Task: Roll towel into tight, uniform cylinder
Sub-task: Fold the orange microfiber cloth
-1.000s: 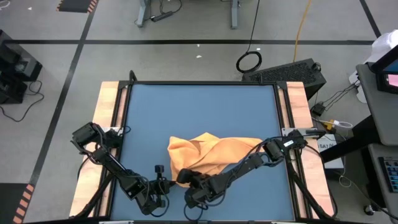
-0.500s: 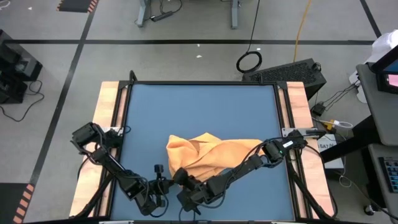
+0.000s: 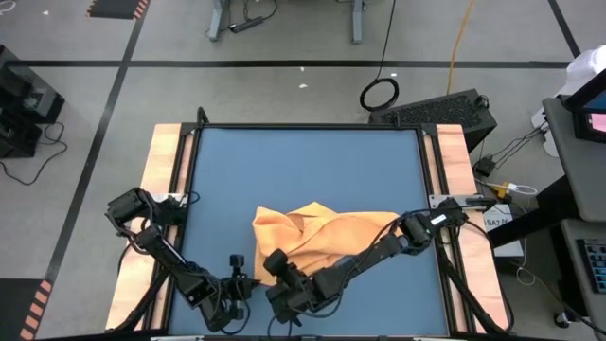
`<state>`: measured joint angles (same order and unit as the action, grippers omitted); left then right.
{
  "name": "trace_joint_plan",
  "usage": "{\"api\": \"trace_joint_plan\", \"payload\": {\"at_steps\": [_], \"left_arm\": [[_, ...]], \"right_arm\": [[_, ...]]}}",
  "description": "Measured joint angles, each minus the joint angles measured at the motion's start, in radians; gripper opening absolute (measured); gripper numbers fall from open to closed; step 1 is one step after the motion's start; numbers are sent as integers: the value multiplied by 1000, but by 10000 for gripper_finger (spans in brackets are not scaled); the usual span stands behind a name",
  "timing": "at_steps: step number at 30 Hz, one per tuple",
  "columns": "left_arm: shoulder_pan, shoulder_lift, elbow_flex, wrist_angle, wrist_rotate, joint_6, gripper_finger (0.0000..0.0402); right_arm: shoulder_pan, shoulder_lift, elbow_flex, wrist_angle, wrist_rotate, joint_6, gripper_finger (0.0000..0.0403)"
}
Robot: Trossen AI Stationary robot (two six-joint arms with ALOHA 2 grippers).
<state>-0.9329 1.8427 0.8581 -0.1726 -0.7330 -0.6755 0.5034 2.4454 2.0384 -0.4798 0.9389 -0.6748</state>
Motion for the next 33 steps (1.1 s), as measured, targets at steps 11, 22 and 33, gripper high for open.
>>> {"api": "trace_joint_plan", "payload": {"at_steps": [11, 22, 33], "left_arm": [[4, 0, 0, 2, -39, 3, 6], [-1, 0, 0, -65, -89, -53, 6], [-16, 0, 0, -126, -100, -232, 7]], "right_arm": [[-62, -2, 0, -66, -64, 95, 163], [-48, -16, 0, -18, -233, 246, 12], [3, -65, 0, -31, -242, 726, 5]]}}
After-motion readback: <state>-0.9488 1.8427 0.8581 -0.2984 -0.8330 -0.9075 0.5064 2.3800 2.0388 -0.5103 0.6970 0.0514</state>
